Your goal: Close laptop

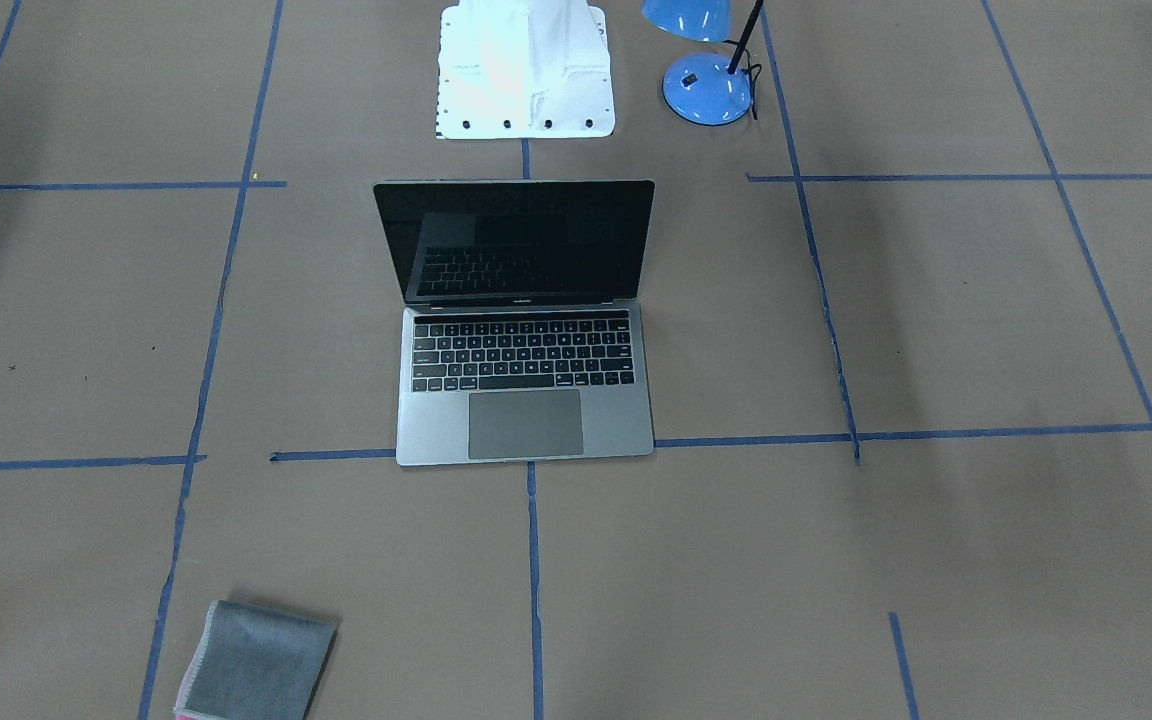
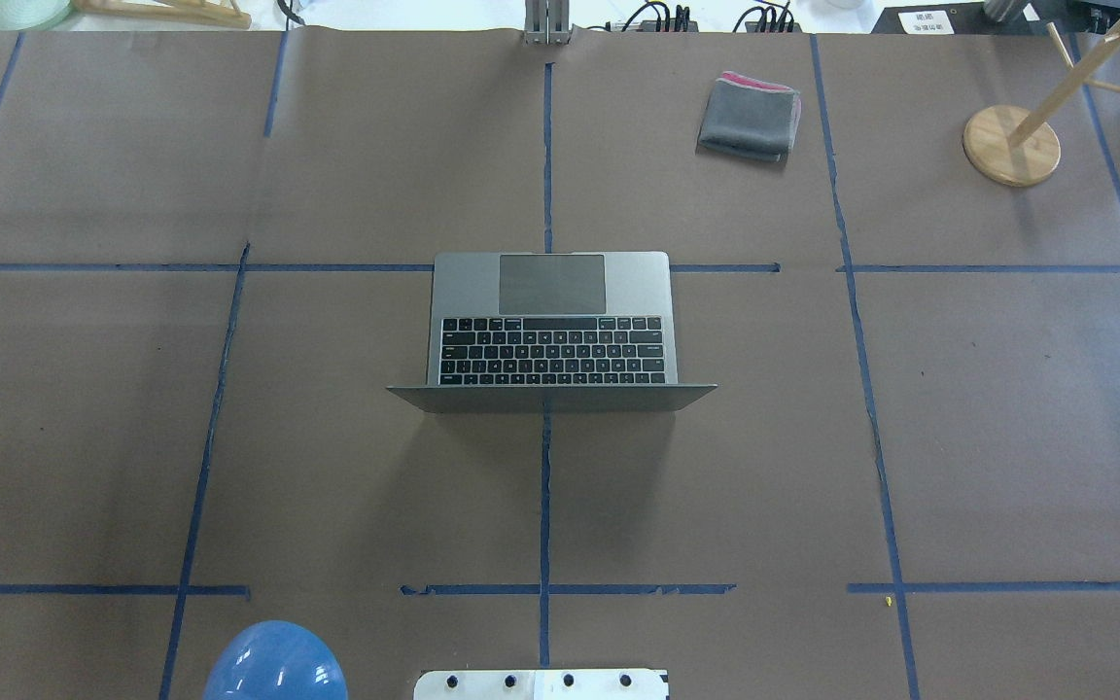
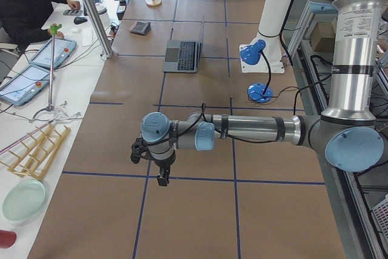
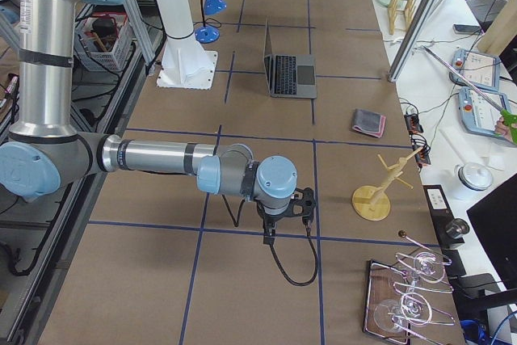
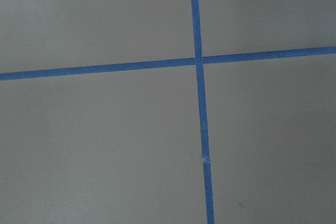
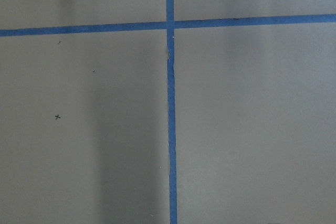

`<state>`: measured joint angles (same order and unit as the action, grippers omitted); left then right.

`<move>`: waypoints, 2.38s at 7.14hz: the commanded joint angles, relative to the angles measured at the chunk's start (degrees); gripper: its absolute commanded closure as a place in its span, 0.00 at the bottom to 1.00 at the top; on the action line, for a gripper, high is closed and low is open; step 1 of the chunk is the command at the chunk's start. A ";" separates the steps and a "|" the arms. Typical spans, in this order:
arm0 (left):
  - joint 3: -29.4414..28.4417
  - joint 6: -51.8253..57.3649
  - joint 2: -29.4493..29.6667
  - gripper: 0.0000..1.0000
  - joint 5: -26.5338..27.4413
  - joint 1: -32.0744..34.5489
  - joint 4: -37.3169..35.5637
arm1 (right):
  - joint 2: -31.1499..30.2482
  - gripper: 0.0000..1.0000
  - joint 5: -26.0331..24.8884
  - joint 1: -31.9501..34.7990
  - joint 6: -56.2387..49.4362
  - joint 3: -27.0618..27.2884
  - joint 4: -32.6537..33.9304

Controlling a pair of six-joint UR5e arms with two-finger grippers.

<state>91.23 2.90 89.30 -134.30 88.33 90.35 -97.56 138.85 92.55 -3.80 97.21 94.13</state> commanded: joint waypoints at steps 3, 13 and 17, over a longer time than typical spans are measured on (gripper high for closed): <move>0.00 0.00 0.00 0.00 0.00 0.00 0.01 | 0.09 0.00 -0.25 0.00 0.02 0.00 0.00; 5.87 -0.70 0.17 0.00 -2.53 0.00 -0.60 | 1.40 0.00 -0.16 0.00 0.19 0.71 -0.18; 32.54 -16.50 1.49 0.00 -2.81 -4.10 -18.97 | 2.63 0.00 0.19 -0.09 1.06 1.76 -0.09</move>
<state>115.09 -4.33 90.46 -136.93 86.89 74.97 -95.14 138.95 92.53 -3.26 98.72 94.06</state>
